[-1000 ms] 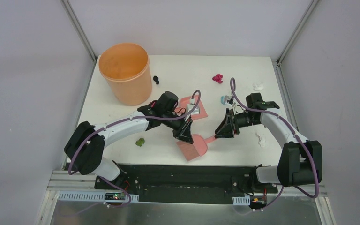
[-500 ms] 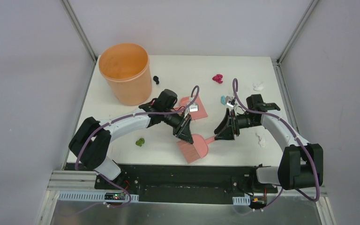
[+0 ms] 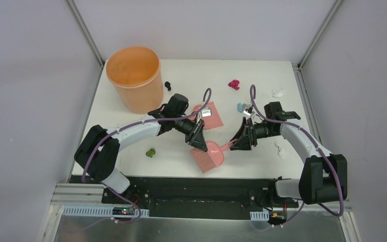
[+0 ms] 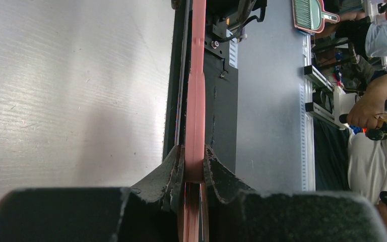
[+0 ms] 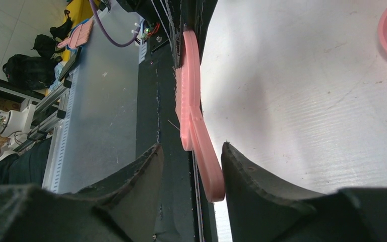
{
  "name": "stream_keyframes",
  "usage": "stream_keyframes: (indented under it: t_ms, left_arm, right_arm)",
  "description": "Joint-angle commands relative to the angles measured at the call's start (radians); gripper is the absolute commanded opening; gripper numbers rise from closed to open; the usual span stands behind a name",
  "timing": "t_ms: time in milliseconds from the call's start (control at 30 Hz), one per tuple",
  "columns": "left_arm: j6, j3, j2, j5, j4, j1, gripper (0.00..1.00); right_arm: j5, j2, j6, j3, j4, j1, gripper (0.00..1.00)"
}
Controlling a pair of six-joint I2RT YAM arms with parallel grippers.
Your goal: Sweep away the paper scraps from the table
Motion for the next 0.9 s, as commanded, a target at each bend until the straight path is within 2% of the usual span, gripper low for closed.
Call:
stream_keyframes:
  t_ms: [0,67,533,600,667,700,733,800,833,867]
  left_arm:
    - [0.003,0.046,0.006,0.048,0.023,0.01,0.0]
    - [0.001,0.046,0.008,0.043,0.023,0.01,0.0]
    - [-0.004,0.055,0.025,0.029,0.012,0.012,0.0]
    - [-0.003,0.054,0.025,0.024,0.009,0.012,0.0]
    - [0.002,0.058,0.025,0.004,-0.005,0.012,0.0]
    - [0.008,0.064,0.024,-0.03,-0.029,0.013,0.0]
    - [0.023,0.073,0.022,-0.088,-0.058,0.015,0.04]
    - [0.055,0.087,0.001,-0.227,-0.118,0.02,0.19]
    - [0.066,0.083,-0.021,-0.317,-0.128,0.022,0.24]
    - [0.069,0.069,-0.046,-0.463,-0.132,0.022,0.26]
  right_arm:
    - [-0.06,-0.017,0.005,0.005,0.061,0.007,0.47]
    - [-0.05,-0.009,0.005,0.006,0.06,0.007,0.42]
    - [-0.041,0.01,0.003,0.017,0.058,0.009,0.23]
    - [-0.036,0.014,0.003,0.02,0.058,0.009,0.14]
    - [-0.028,0.021,0.005,0.029,0.058,0.01,0.0]
    - [-0.026,0.025,0.013,0.033,0.06,0.008,0.0]
    - [-0.028,0.03,0.023,0.039,0.064,0.004,0.0]
    - [-0.039,0.037,0.045,0.052,0.061,-0.016,0.0]
    - [-0.038,0.037,0.063,0.062,0.06,-0.033,0.0]
    - [-0.019,0.036,0.101,0.076,0.065,-0.052,0.0]
